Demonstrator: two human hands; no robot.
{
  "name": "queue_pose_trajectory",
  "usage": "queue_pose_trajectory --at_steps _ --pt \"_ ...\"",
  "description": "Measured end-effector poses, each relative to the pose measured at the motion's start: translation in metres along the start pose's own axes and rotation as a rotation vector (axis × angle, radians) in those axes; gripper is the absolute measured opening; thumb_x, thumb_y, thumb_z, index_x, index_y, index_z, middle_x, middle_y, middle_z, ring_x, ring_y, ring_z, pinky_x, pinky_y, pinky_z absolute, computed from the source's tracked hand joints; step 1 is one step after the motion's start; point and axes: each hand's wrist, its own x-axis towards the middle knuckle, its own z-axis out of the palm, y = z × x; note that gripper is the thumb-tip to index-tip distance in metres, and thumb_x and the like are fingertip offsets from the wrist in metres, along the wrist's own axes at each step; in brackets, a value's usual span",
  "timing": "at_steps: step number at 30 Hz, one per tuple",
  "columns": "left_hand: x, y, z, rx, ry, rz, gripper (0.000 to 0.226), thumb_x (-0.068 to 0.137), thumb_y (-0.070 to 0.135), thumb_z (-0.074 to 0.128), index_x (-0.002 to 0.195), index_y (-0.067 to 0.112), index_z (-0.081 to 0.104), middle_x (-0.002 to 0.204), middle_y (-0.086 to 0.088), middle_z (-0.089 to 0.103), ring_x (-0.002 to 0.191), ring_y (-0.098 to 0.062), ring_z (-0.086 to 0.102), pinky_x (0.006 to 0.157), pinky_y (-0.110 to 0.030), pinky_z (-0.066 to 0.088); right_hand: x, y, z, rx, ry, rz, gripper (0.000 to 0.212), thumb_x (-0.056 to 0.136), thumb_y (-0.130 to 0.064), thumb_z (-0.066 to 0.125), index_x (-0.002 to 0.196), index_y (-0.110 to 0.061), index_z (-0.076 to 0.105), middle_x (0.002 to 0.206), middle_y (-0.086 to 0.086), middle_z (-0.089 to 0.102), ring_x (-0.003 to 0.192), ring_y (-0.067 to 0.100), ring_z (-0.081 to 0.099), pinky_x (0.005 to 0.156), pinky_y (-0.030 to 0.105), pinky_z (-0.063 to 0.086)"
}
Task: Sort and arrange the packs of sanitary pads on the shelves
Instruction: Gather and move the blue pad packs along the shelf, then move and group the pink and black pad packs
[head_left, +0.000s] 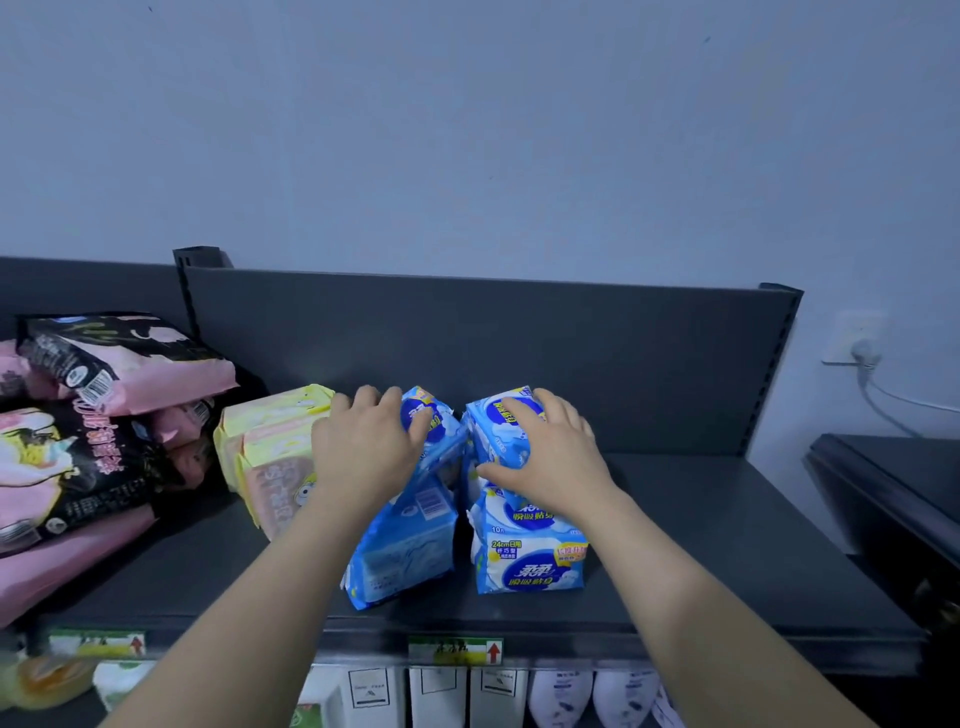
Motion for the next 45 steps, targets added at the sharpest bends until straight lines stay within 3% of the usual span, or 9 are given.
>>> queue_pose_trajectory --at_steps 4,10,14,21,24,29,34,40,45 --pt "-0.005 0.002 -0.007 0.032 0.079 0.097 0.053 0.086 0.056 0.036 0.106 0.019 0.069 0.099 -0.005 0.067 0.091 -0.034 0.058 0.075 -0.039 0.041 -0.005 -0.005 -0.013 0.001 0.025 -0.011 0.082 0.078 -0.068 0.06 0.147 -0.032 0.032 0.156 0.003 0.022 0.144 0.021 0.015 0.116 0.038 0.016" --pt "-0.015 0.018 -0.015 -0.07 -0.013 0.079 0.047 0.091 0.053 0.048 0.126 0.022 0.056 0.127 -0.003 0.057 0.116 -0.031 0.05 0.092 -0.04 0.039 -0.021 -0.007 -0.027 -0.02 0.086 -0.047 0.071 0.083 -0.061 0.058 0.144 -0.03 0.038 0.153 0.0 0.028 0.143 0.02 0.018 0.115 0.037 0.016" --pt "-0.023 0.031 -0.013 -0.111 0.029 0.16 0.037 0.081 0.041 0.067 0.104 0.012 0.07 0.107 -0.01 0.067 0.097 -0.037 0.059 0.085 -0.043 0.043 -0.033 -0.002 -0.035 -0.019 0.095 -0.039 0.07 0.084 -0.059 0.059 0.144 -0.03 0.038 0.154 0.002 0.029 0.144 0.022 0.017 0.116 0.038 0.015" --pt "-0.054 0.09 -0.027 -0.2 0.009 0.33 0.037 0.084 0.045 0.058 0.101 0.014 0.07 0.098 -0.007 0.07 0.087 -0.036 0.062 0.075 -0.04 0.047 -0.089 0.046 -0.066 -0.098 0.127 0.065 0.063 0.09 -0.053 0.055 0.146 -0.031 0.036 0.155 -0.001 0.03 0.145 0.02 0.016 0.119 0.037 0.012" --pt "-0.079 0.134 -0.028 -0.267 -0.028 0.43 0.045 0.079 0.048 0.05 0.1 0.015 0.071 0.093 -0.007 0.07 0.082 -0.036 0.064 0.072 -0.04 0.048 -0.132 0.078 -0.084 -0.11 0.109 0.164 0.06 0.093 -0.049 0.052 0.147 -0.03 0.035 0.155 -0.001 0.03 0.145 0.02 0.019 0.119 0.038 0.012" --pt "-0.134 0.225 -0.04 -0.395 -0.113 0.619 0.048 0.081 0.049 0.051 0.107 0.014 0.071 0.099 -0.008 0.071 0.084 -0.036 0.064 0.074 -0.041 0.05 -0.229 0.135 -0.121 -0.131 0.206 0.361 0.058 0.078 -0.048 0.055 0.125 -0.013 0.062 0.121 0.009 0.061 0.115 0.031 0.057 0.099 0.047 0.046" --pt "-0.22 0.318 -0.059 -0.568 -0.191 0.831 0.041 0.086 0.045 0.062 0.114 0.015 0.068 0.106 -0.006 0.069 0.095 -0.033 0.063 0.081 -0.041 0.048 -0.348 0.175 -0.171 -0.268 0.216 0.615 0.058 0.09 -0.049 0.054 0.141 -0.023 0.046 0.142 -0.003 0.046 0.135 0.019 0.037 0.114 0.035 0.026" --pt "-0.353 0.425 -0.096 -0.768 -0.293 1.127 0.039 0.081 0.042 0.063 0.103 0.011 0.072 0.096 -0.008 0.072 0.081 -0.03 0.066 0.071 -0.039 0.053 -0.508 0.203 -0.233 -0.378 0.287 0.901 0.058 0.087 -0.048 0.053 0.139 -0.022 0.05 0.139 -0.002 0.051 0.133 0.023 0.041 0.114 0.04 0.028" --pt "-0.463 0.485 -0.14 -0.909 -0.355 1.287 0.045 0.083 0.046 0.055 0.107 0.012 0.07 0.099 -0.007 0.071 0.085 -0.031 0.065 0.074 -0.041 0.053 -0.627 0.198 -0.278 -0.472 0.337 1.116 0.058 0.086 -0.048 0.053 0.14 -0.025 0.048 0.141 0.0 0.049 0.135 0.023 0.038 0.115 0.038 0.025"
